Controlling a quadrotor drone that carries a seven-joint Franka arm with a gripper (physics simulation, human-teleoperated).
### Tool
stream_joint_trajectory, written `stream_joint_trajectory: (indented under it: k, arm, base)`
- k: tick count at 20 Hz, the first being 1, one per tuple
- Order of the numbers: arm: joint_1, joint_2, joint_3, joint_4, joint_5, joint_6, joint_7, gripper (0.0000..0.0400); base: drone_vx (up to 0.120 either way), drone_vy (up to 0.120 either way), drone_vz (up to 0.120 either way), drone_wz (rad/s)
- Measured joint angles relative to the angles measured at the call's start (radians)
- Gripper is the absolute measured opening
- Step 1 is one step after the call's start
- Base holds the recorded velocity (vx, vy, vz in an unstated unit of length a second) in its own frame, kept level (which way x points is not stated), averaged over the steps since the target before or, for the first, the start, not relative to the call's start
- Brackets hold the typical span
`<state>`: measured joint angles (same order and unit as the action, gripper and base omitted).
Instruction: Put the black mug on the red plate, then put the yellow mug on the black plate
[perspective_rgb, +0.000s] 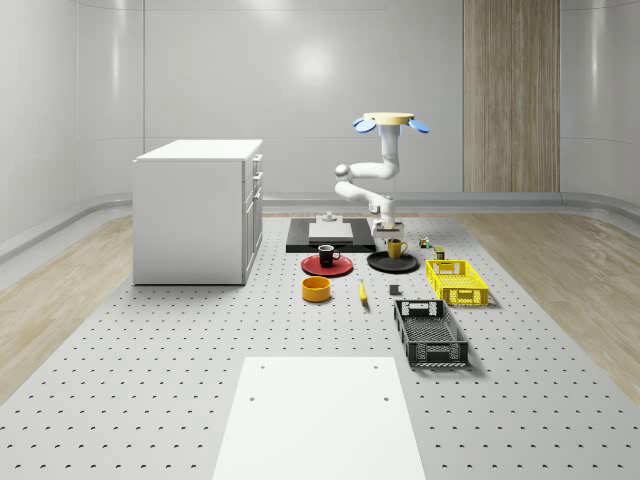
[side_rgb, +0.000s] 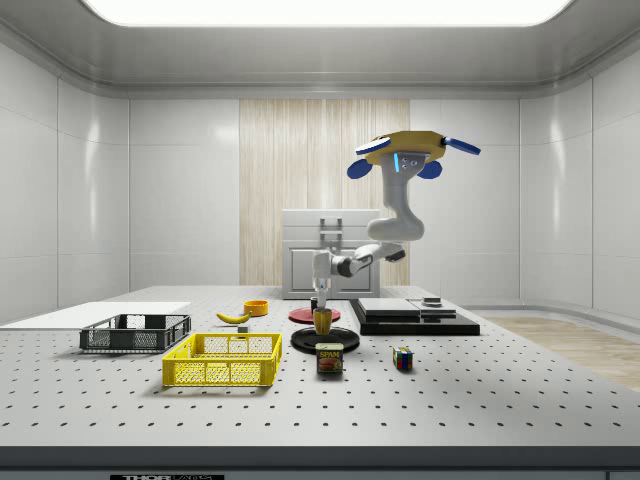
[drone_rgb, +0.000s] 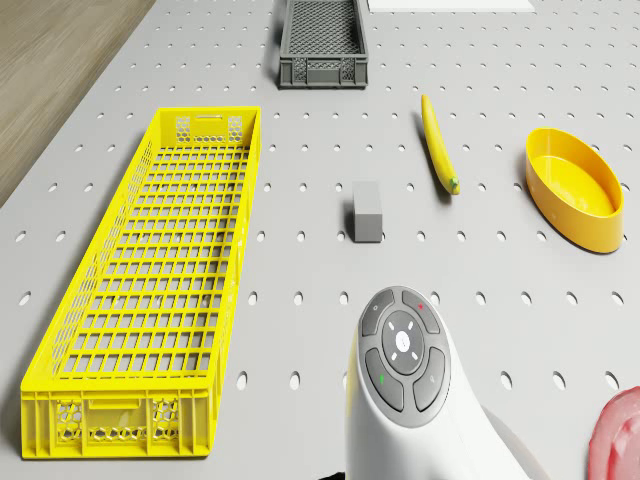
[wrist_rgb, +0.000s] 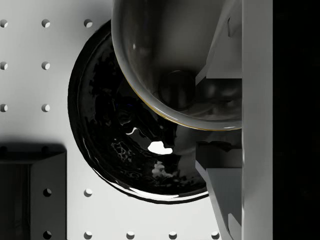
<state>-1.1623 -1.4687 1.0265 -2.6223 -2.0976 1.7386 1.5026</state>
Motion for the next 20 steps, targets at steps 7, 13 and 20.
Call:
stream_joint_trajectory:
  k: [7,13,20]
  arm:
    - [-0.01,0.014,-0.037,0.027,-0.035,0.017,-0.002,0.011]
    - [0.014,0.009,-0.068,0.014,-0.064,0.028,-0.007,0.011]
    - [0.032,0.012,-0.104,0.013,-0.098,0.04,-0.013,0.0154]
  base:
    - [0.0,0.0,0.0,0.0]
    - [0.0,0.0,0.0,0.0]
    - [0.0,0.0,0.0,0.0]
